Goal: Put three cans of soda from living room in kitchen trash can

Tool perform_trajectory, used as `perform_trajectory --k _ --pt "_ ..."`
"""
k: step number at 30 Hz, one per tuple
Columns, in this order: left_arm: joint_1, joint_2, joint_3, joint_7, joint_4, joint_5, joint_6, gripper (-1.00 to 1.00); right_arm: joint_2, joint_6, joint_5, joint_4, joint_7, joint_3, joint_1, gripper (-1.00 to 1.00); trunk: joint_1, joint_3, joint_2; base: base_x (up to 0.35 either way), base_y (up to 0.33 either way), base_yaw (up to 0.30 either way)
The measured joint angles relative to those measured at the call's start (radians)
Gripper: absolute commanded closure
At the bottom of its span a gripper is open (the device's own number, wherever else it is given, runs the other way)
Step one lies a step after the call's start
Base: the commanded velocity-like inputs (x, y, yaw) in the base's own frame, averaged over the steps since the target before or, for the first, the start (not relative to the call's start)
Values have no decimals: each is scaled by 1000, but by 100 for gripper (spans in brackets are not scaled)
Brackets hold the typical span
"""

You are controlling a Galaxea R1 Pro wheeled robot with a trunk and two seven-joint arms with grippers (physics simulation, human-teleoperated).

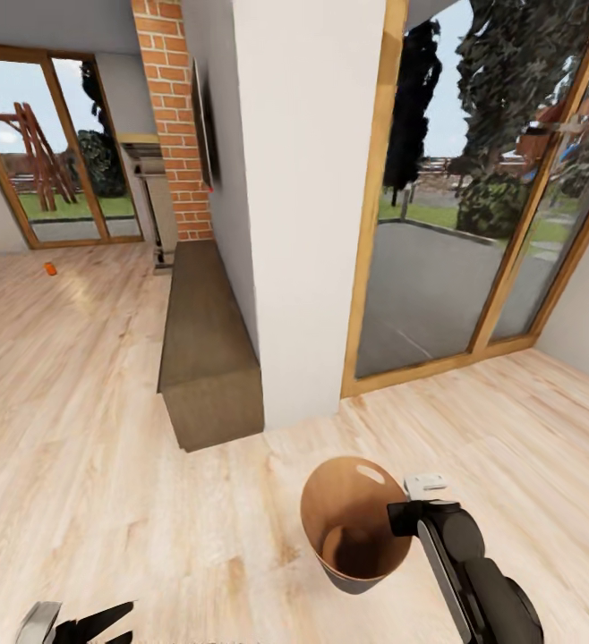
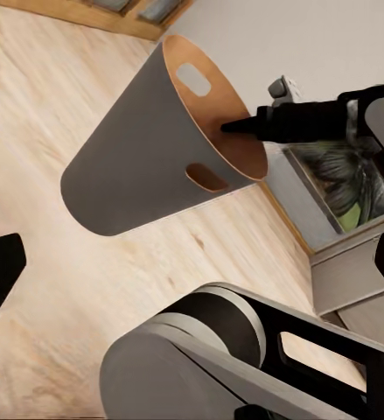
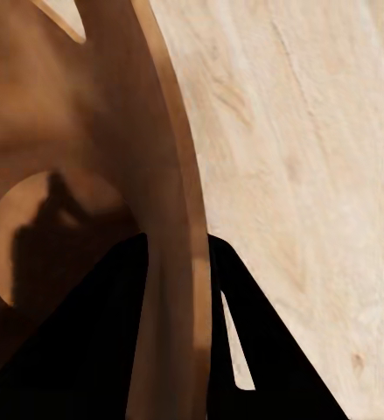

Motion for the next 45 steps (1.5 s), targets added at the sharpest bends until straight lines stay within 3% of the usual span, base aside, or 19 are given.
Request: perform_trajectory --k 24,45 --pt "1 0 0 0 0 0 0 -100 0 0 -2 1 0 0 0 100 0 0 0 10 320 286" --pt "0 0 -1 0 0 0 1 -100 0 0 0 2 0 0 0 100 0 -4 0 209 298 286"
